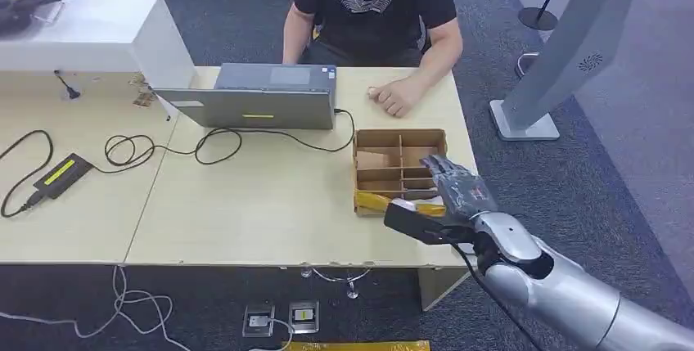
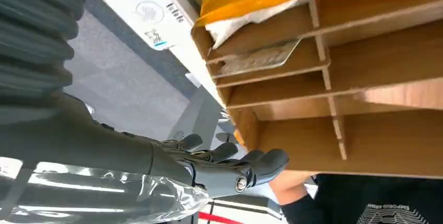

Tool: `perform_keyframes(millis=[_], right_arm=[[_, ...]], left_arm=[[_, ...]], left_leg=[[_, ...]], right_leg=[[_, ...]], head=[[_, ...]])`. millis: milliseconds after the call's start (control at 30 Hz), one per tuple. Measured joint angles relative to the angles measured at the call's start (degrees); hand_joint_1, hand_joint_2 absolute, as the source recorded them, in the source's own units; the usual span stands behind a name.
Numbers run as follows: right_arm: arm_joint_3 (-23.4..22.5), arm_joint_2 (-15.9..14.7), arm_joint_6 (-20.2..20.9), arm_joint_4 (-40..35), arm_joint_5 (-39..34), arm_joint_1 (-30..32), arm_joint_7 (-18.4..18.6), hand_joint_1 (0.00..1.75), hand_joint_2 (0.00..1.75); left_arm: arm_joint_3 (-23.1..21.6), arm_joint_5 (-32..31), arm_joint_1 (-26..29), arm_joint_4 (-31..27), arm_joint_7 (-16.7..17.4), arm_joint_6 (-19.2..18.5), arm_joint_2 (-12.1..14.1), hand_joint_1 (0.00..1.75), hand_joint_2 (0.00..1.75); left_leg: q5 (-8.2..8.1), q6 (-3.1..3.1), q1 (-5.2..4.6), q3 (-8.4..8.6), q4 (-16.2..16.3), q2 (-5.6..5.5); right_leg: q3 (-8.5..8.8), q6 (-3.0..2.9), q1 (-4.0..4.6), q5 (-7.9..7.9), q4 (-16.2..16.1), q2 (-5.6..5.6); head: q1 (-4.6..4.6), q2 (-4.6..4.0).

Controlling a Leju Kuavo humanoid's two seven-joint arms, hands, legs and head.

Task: Pass the card to the sensor for recognition and then transmit it.

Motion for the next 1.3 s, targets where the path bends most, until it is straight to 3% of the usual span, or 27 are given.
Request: perform_keyframes(millis=[467, 1300], right_arm=[[1.99, 2.88, -4.28, 3.65, 4.04, -0.03, -0.94, 0.00, 1.75], [0.39, 4.74, -4.74, 8.02, 6.67, 1.35, -0.79, 0.00, 1.75]], left_arm=[[0.00, -0.07, -0.01, -0.13, -0.17, -0.35, 0.11, 0.00, 0.00], [0.00, -0.13, -0.01, -0.13, -1.22, -1.16, 0.22, 0.00, 0.00]], left_leg=[[0.00, 0.00, 0.00, 0.00, 0.00, 0.00], [0.00, 0.00, 0.00, 0.01, 0.00, 0.00]], right_leg=[[0.00, 0.00, 0.00, 0.00, 0.00, 0.00], [-0.01, 0.00, 0.00, 0.00, 0.00, 0.01]], head=[[0.00, 0.00], [0.00, 0.00]])
